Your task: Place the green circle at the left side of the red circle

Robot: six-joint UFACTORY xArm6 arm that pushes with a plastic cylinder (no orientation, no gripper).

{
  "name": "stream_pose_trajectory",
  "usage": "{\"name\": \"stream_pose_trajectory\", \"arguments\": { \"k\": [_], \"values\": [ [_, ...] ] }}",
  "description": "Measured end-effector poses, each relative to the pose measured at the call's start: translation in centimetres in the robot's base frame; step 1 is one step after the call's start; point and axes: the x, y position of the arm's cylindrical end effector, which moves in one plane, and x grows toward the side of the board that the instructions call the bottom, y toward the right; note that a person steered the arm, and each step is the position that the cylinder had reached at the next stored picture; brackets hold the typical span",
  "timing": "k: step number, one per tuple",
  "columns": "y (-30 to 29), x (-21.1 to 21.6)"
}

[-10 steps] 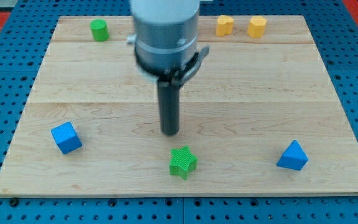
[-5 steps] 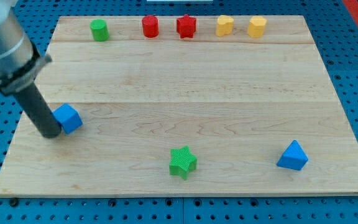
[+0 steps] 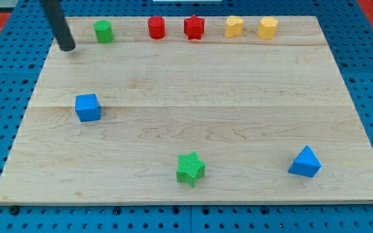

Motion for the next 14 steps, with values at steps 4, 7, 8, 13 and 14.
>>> {"name": "stream_pose_trajectory", "arguments": {
  "k": [4, 7, 8, 13, 14],
  "values": [
    [0.1, -4.2],
    [3.8, -0.8],
    [6.6, -1.1],
    [-0.4, -8.5],
    [2.9, -8.5]
  ]
}}
